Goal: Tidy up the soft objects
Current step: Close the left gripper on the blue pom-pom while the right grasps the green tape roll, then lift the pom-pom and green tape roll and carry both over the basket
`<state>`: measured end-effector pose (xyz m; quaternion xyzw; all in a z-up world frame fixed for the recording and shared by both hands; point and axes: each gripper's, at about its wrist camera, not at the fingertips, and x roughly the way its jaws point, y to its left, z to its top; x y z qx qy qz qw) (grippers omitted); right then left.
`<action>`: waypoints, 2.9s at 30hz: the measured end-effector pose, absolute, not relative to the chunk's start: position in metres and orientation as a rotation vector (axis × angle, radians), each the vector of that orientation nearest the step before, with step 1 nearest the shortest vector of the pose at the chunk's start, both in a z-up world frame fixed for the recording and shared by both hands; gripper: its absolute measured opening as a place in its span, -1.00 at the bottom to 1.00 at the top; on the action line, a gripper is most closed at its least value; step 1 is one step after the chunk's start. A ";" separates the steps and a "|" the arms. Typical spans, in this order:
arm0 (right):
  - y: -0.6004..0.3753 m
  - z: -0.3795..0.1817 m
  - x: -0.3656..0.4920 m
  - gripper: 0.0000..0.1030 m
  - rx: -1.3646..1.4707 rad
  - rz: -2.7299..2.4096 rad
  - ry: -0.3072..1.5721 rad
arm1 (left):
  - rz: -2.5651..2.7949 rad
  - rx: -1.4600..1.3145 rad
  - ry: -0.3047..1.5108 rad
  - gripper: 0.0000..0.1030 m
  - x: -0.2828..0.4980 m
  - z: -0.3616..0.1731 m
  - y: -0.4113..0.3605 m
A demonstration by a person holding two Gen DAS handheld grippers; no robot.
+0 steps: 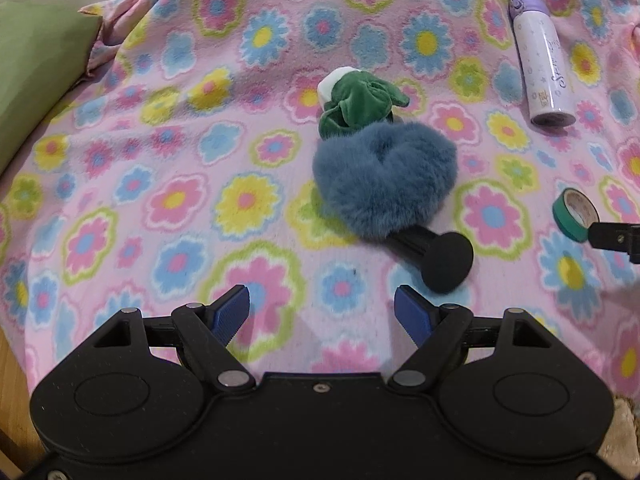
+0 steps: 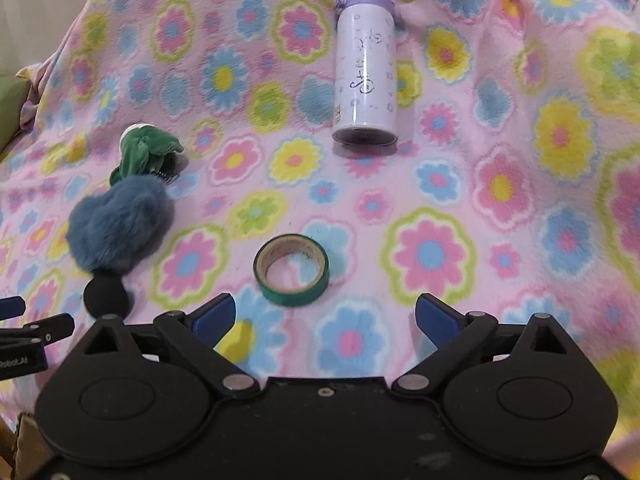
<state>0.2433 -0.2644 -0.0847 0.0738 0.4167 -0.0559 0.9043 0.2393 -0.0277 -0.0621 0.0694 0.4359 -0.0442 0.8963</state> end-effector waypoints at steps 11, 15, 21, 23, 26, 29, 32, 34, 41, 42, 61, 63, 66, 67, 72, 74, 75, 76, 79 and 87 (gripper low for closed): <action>-0.259 -0.097 0.272 0.69 0.117 -0.044 0.894 | -0.120 0.116 0.846 0.69 0.264 -0.054 -0.033; -0.252 -0.099 0.278 0.30 0.031 -0.039 0.903 | -0.130 0.112 0.822 0.71 0.274 -0.051 -0.037; -0.243 -0.100 0.286 0.00 -0.041 0.018 0.881 | -0.152 0.088 0.807 0.73 0.287 -0.049 -0.040; -0.240 -0.100 0.291 -0.01 -0.066 0.031 0.862 | -0.163 0.092 0.804 0.73 0.291 -0.049 -0.043; -0.239 -0.101 0.299 -0.05 -0.085 0.055 0.839 | -0.171 0.105 0.804 0.73 0.296 -0.051 -0.049; -0.242 -0.100 0.302 -0.09 -0.081 0.070 0.824 | -0.179 0.108 0.808 0.74 0.300 -0.053 -0.053; -0.245 -0.100 0.298 -0.06 -0.078 0.080 0.812 | -0.185 0.127 0.805 0.83 0.304 -0.057 -0.059; -0.245 -0.100 0.292 0.07 -0.084 0.079 0.801 | -0.186 0.150 0.808 0.84 0.308 -0.060 -0.063; -0.246 -0.106 0.275 0.20 -0.083 0.090 0.798 | -0.184 0.180 0.826 0.84 0.322 -0.072 -0.074; -0.246 -0.106 0.273 0.20 -0.083 0.089 0.800 | -0.182 0.181 0.830 0.84 0.325 -0.073 -0.076; -0.240 -0.102 0.268 -0.07 -0.051 0.114 0.792 | -0.080 0.120 0.791 -0.09 0.312 -0.052 -0.019; -0.233 -0.099 0.272 -0.07 -0.057 0.134 0.780 | -0.070 0.120 0.783 -0.08 0.309 -0.051 -0.015; -0.223 -0.097 0.283 -0.07 -0.073 0.158 0.761 | -0.074 0.120 0.781 -0.08 0.306 -0.051 -0.013; -0.220 -0.097 0.289 -0.07 -0.076 0.163 0.757 | -0.078 0.119 0.782 -0.08 0.305 -0.052 -0.014; -0.214 -0.100 0.308 -0.07 -0.105 0.148 0.734 | -0.097 0.134 0.781 0.00 0.299 -0.060 -0.020; -0.215 -0.106 0.314 -0.07 -0.119 0.135 0.741 | -0.099 0.143 0.777 0.02 0.297 -0.062 -0.022; -0.215 -0.110 0.316 -0.07 -0.126 0.133 0.745 | -0.101 0.147 0.773 0.03 0.296 -0.063 -0.023; -0.216 -0.114 0.316 -0.07 -0.128 0.138 0.741 | -0.103 0.151 0.770 0.07 0.295 -0.063 -0.024; -0.220 -0.117 0.314 -0.05 -0.121 0.149 0.715 | -0.105 0.144 0.769 0.16 0.294 -0.064 -0.023; -0.218 -0.121 0.319 0.14 -0.130 0.138 0.703 | -0.095 0.070 0.768 0.65 0.290 -0.060 -0.017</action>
